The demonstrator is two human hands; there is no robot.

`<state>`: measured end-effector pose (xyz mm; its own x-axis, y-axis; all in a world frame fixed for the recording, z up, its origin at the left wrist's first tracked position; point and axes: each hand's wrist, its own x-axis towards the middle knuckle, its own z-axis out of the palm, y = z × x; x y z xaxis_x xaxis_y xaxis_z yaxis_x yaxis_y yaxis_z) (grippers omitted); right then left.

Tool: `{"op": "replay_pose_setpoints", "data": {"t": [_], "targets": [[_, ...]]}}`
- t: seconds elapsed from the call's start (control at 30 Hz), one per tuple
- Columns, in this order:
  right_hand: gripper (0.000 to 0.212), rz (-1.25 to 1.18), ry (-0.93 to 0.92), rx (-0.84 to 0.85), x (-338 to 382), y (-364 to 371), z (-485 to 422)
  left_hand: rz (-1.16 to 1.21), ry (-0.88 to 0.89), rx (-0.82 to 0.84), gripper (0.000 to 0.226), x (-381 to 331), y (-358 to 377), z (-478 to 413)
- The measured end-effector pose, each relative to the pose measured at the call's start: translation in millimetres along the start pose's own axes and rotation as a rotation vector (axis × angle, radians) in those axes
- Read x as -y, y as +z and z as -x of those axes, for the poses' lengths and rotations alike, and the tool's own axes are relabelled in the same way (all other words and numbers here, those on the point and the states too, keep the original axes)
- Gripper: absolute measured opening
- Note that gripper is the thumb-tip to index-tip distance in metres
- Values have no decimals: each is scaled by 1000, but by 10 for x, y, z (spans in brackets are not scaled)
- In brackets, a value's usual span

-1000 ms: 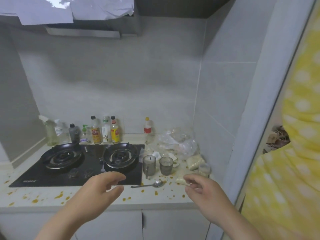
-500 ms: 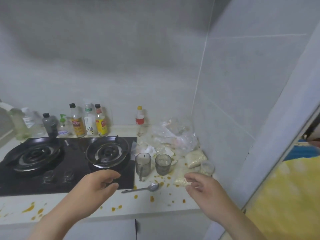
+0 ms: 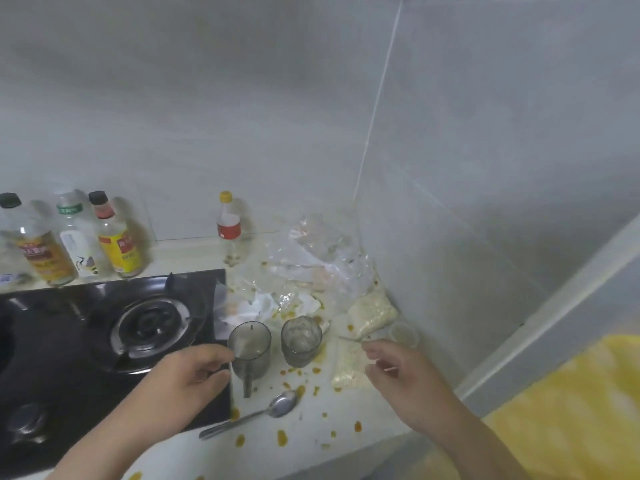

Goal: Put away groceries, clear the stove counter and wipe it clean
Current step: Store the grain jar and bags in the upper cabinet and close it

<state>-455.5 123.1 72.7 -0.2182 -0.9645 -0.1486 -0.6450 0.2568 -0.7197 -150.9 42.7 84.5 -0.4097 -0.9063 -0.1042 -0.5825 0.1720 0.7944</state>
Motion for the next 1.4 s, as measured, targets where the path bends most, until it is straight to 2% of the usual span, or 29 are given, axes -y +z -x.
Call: {"op": "replay_pose_setpoints", "data": {"t": [0.1, 0.2, 0.33, 0.67, 0.77, 0.9, 1.03, 1.13, 1.2, 1.27, 1.33, 1.4], "targets": [[26, -3, 32, -9, -80, -86, -64, 22, 3, 23, 36, -21, 112, -231], [26, -11, 58, -29, -242, -191, -153, 35, 23, 29, 42, -54, 240, -401], [22, 3, 59, -21, -484, -337, -320, 66, -18, 57, 31, -172, 429, -578], [31, 67, 116, 9, -1087, -598, -769, 43, -71, 45, 42, -460, 951, -842], [37, 124, 104, 16, -1152, -587, -851, 60, -104, 51, 41, -505, 1101, -869], [37, 174, 44, 0, -1163, -540, -956, 61, -125, 92, 25, -470, 1247, -896], [41, 291, -15, -66, -1216, -502, -1065, 78, -160, 98, 27, -388, 1368, -967], [52, 351, 9, 41, -1266, -450, -1170, 80, -183, 71, 30, -366, 1420, -990], [57, 326, 64, 100, -1298, -410, -1242, 84, -170, 73, 40, -362, 1437, -991], [53, 308, 88, 111, -1357, -376, -1331, 86, -161, 75, 42, -350, 1450, -1000], [34, 312, 119, 115, -1410, -367, -1421, 91, -171, 72, 41, -339, 1452, -1011], [26, 309, 140, 134, -1410, -376, -1475, 99, -187, 69, 40, -321, 1449, -1014]]}}
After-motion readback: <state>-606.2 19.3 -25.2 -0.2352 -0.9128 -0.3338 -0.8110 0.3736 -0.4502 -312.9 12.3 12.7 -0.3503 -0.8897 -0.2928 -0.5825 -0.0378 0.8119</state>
